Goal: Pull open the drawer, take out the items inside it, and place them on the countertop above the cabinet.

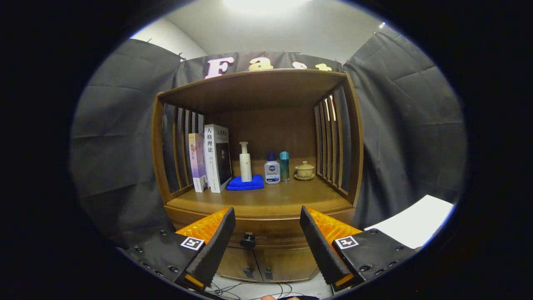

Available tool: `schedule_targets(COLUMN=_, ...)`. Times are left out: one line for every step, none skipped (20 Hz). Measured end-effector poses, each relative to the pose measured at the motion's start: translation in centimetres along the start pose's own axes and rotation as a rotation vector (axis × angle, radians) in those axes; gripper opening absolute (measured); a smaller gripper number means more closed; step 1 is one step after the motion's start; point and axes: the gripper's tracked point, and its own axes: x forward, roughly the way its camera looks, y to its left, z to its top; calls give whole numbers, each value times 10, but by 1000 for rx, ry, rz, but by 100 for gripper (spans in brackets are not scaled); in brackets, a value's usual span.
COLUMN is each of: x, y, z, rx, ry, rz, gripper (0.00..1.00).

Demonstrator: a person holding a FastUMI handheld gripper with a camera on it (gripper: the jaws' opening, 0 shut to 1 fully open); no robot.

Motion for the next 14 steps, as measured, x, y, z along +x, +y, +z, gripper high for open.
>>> schedule_targets(x=3, y=-1, z=-2, rx=1, ry=8, rz=5, gripper=98)
schedule_targets(x=8, y=-1, z=-2, rx=0, ry=16, rz=9, gripper=98)
schedule_targets(x=14, y=0, z=-4, rx=-2, ry=25, rz=12, gripper=98)
schedule_targets(x=21, y=5, z=-7, rx=-1, ry=33, rz=18, gripper=98)
schedule_targets(x=30, y=9, z=-12, rx=2, ry=43, rz=21, gripper=98)
schedule_targets(x=37, y=13, z=-22, rx=7, ry=57, rz=27, gripper=98)
schedule_targets(x=43, y=16, z=-30, rx=16, ry=73, rz=34, gripper=98)
schedule_targets(x=49, y=16, z=-36, rx=27, ry=84, rz=39, gripper=98)
schedule_targets(x=55, y=16, z=-41, rx=37, ry=96, rz=39, gripper=98)
schedule_targets(x=59, y=15, z=-46, rx=44, ry=107, rz=40, gripper=98)
schedule_targets(x=61, y=14, z=-49, rx=43, ry=118, rz=38, gripper=98)
schedule_targets(x=64, y=16, z=-56, rx=38, ry=130, rz=36, gripper=98)
schedule_targets(x=70, y=18, z=-64, rx=31, ry=144, rz=34, gripper=98)
schedule_targets(x=80, y=21, z=-72, rx=26, ry=158, rz=35, gripper=98)
